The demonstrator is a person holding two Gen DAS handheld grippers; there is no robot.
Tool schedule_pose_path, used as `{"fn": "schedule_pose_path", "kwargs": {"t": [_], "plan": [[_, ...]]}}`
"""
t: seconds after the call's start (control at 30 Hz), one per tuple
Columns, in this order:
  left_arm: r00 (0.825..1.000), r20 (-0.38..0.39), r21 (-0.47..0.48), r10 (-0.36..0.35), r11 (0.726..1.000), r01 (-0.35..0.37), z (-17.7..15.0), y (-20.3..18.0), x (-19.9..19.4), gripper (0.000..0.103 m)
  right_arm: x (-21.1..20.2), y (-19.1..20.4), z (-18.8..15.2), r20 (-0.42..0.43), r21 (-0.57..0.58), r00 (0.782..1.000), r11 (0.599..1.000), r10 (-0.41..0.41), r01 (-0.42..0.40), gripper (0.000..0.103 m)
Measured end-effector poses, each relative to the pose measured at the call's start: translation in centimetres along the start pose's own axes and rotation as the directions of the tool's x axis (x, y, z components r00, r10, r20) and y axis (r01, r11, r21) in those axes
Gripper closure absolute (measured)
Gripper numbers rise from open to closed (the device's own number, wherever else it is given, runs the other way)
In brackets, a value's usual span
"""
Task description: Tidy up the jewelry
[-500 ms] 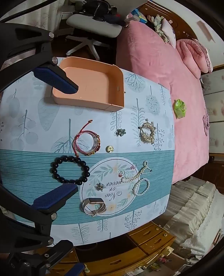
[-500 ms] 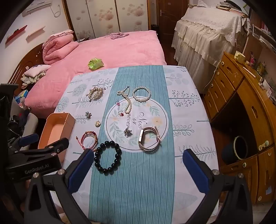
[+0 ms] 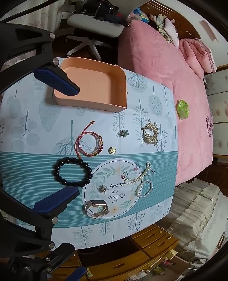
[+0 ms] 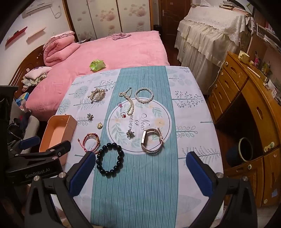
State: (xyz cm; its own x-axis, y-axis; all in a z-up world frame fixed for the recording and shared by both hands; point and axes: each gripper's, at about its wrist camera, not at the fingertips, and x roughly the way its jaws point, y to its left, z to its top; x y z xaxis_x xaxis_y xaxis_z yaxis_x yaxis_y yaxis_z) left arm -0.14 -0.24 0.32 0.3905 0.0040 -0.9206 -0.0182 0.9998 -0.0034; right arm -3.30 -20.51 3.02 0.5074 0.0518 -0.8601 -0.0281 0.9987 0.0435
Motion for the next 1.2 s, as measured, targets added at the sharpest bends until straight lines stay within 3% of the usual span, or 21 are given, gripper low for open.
{"fn": "schedule_pose_path", "kwargs": {"t": [1.2], "plan": [[1.000, 0.016, -0.002, -0.002, 1.000, 0.002, -0.76, 0.27, -0.14, 0.001, -0.08, 0.40, -0.28, 0.003, -0.001, 1.000, 1.000, 0.024, -0.024, 0.000]]}}
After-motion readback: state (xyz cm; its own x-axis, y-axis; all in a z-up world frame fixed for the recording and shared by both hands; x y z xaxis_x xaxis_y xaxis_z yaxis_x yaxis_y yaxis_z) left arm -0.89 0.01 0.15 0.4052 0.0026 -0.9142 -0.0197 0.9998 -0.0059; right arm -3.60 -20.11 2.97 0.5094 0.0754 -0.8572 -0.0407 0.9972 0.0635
